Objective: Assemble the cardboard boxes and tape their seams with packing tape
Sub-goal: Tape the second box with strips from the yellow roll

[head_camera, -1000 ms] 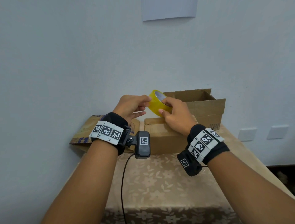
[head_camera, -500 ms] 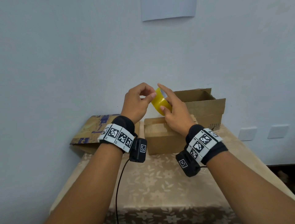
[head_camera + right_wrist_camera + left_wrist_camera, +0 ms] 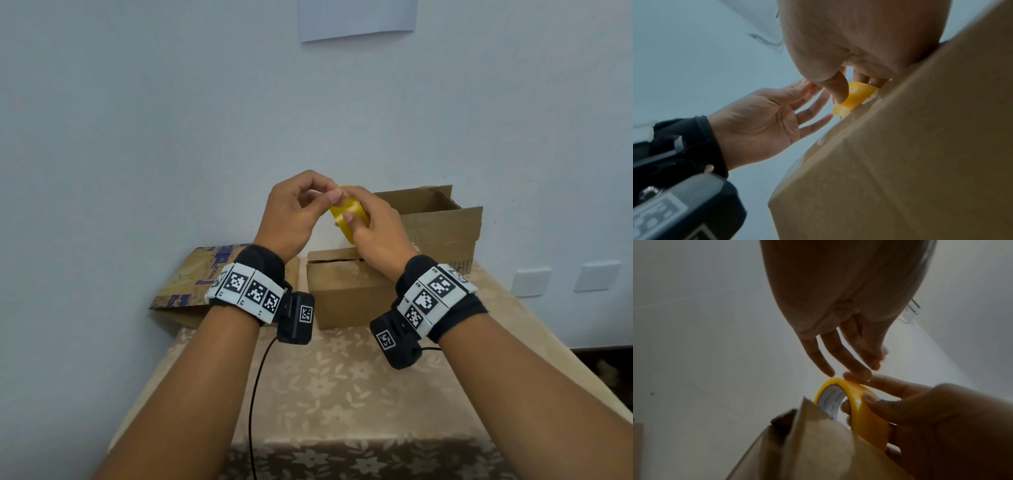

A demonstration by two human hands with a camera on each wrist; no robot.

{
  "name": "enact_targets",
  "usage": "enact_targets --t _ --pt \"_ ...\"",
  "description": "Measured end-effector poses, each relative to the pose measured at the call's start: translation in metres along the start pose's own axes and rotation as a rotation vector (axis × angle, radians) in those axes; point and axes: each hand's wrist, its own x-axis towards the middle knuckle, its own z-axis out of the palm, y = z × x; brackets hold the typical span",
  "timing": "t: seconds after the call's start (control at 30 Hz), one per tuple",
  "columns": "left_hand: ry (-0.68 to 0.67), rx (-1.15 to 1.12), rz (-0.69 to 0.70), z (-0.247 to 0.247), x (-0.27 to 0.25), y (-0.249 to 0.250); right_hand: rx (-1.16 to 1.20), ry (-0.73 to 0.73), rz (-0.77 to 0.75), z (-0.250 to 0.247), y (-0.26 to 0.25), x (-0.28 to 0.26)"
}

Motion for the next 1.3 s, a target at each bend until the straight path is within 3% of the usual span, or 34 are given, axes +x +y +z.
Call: enact_targets --t 0.17,0.33,0.57,0.73,0.87,0.97,1.13,1.3 --pt "0.019 0.083 -0.047 -0.003 0.0 -0.005 0.062 -0.036 -0.003 0.004 0.005 -0.007" --pt "0.009 0.163 -0.001 -0.007 0.001 -0.008 0.165 -0.003 0.051 0.005 0.003 -0.003" --pt "0.007 0.257 -0.087 -0.003 -0.001 -0.004 0.211 0.092 0.007 0.009 0.004 -0.004" --pt "-0.246 0.179 -0.426 -0.008 -0.005 -0.016 0.253 0.188 0.039 0.006 0.005 -0.004" --pt "-0.636 0.226 -0.529 -0.01 -0.015 -0.021 0.384 0.275 0.111 0.0 0.001 -0.002" --pt "-0.752 0.233 -0.532 -0.002 -0.02 -0.023 0.459 0.331 0.147 -0.002 -0.001 -0.003" --pt "-0.709 0.306 -0.459 -0.003 -0.019 -0.027 0.528 0.37 0.148 -0.003 -0.008 -0.001" --pt "-0.532 0.244 -0.447 -0.03 -0.012 -0.028 0.654 0.438 0.101 -0.005 -0.024 0.005"
